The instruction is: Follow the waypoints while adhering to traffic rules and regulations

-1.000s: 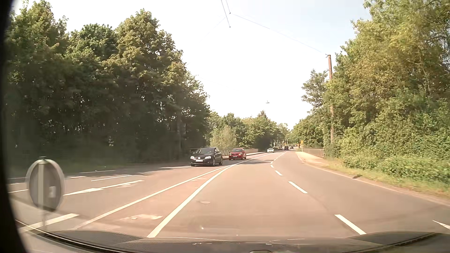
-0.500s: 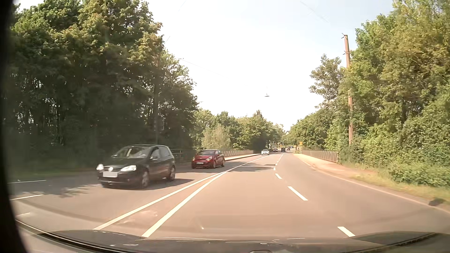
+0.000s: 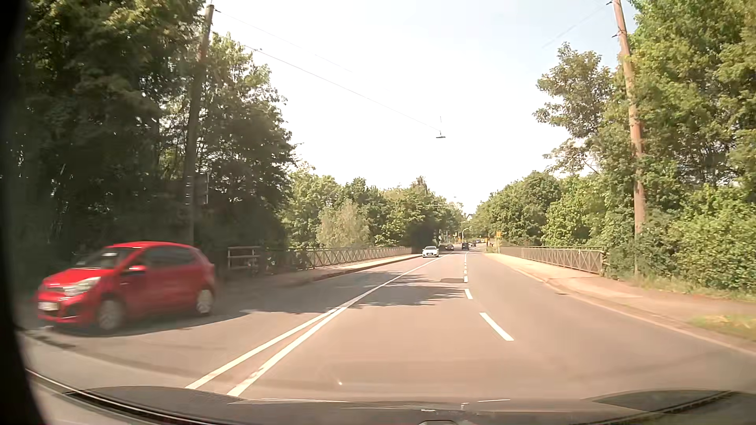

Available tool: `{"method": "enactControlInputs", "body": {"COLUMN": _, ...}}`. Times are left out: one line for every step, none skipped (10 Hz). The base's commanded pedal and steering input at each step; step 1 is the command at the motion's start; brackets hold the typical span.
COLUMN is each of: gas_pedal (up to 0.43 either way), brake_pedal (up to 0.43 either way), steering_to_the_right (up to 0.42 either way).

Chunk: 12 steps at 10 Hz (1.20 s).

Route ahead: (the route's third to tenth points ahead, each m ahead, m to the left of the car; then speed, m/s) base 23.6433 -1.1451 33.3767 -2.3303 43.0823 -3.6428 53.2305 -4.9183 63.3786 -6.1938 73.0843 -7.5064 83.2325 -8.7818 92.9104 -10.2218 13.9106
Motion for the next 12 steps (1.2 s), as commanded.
{"method": "enactControlInputs", "body": {"gas_pedal": 0.209, "brake_pedal": 0.000, "steering_to_the_right": 0.029}}
{"method": "enactControlInputs", "body": {"gas_pedal": 0.209, "brake_pedal": 0.000, "steering_to_the_right": 0.029}}
{"method": "enactControlInputs", "body": {"gas_pedal": 0.209, "brake_pedal": 0.000, "steering_to_the_right": 0.029}}
{"method": "enactControlInputs", "body": {"gas_pedal": 0.209, "brake_pedal": 0.000, "steering_to_the_right": 0.028}}
{"method": "enactControlInputs", "body": {"gas_pedal": 0.209, "brake_pedal": 0.000, "steering_to_the_right": 0.028}}
{"method": "enactControlInputs", "body": {"gas_pedal": 0.209, "brake_pedal": 0.000, "steering_to_the_right": 0.028}}
{"method": "enactControlInputs", "body": {"gas_pedal": 0.209, "brake_pedal": 0.000, "steering_to_the_right": 0.026}}
{"method": "enactControlInputs", "body": {"gas_pedal": 0.220, "brake_pedal": 0.000, "steering_to_the_right": 0.025}}
{"method": "enactControlInputs", "body": {"gas_pedal": 0.220, "brake_pedal": 0.000, "steering_to_the_right": 0.023}}
{"method": "enactControlInputs", "body": {"gas_pedal": 0.248, "brake_pedal": 0.000, "steering_to_the_right": 0.020}}
{"method": "enactControlInputs", "body": {"gas_pedal": 0.311, "brake_pedal": 0.000, "steering_to_the_right": 0.018}}
{"method": "enactControlInputs", "body": {"gas_pedal": 0.350, "brake_pedal": 0.000, "steering_to_the_right": 0.016}}
